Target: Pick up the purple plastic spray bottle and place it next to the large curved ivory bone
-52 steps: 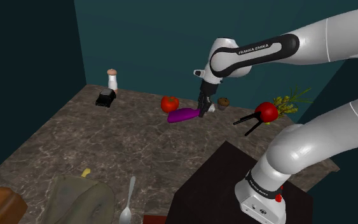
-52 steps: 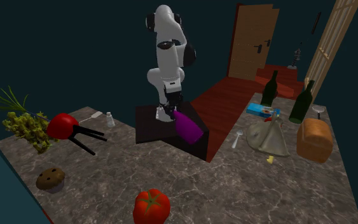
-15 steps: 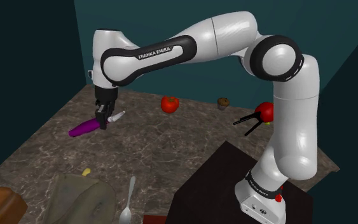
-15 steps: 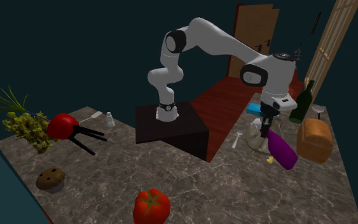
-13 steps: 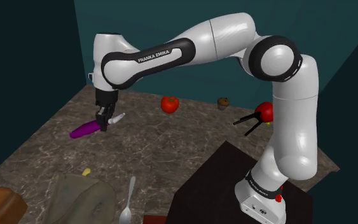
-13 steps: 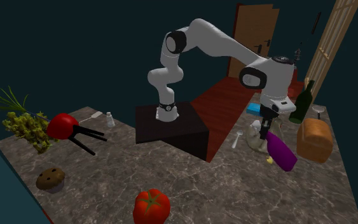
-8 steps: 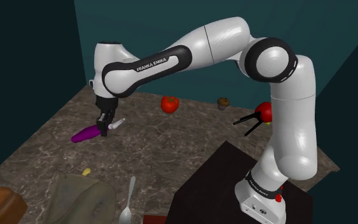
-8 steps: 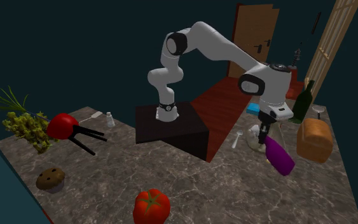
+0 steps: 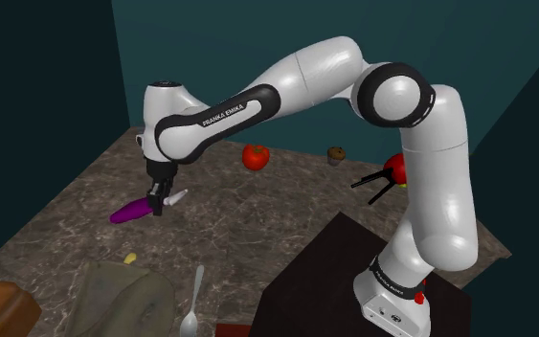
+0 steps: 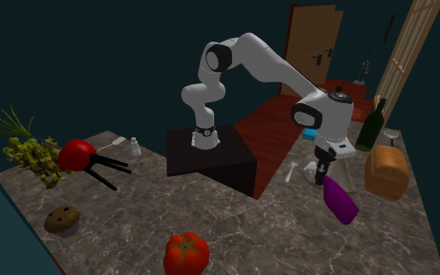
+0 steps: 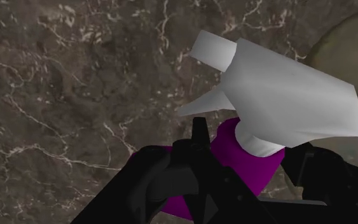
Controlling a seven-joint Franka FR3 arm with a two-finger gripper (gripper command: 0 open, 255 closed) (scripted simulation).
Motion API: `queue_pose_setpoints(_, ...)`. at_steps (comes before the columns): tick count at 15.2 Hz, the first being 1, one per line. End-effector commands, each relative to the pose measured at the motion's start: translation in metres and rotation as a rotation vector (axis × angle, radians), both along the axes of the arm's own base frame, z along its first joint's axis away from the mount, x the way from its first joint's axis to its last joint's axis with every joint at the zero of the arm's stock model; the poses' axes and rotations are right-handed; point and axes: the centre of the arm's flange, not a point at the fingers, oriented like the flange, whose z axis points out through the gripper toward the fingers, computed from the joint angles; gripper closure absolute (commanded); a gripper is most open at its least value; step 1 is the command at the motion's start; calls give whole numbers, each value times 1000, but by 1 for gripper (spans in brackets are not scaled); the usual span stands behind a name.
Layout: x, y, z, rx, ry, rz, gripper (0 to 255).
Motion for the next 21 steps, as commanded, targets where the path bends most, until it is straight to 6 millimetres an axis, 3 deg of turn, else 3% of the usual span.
queue_pose_setpoints(1, -1, 0, -11, 0, 0, 0, 255)
queue_pose_setpoints(19, -1, 0, -106, 0, 0, 0, 255)
queue_pose_setpoints(21, -1, 0, -106, 0, 0, 0, 255)
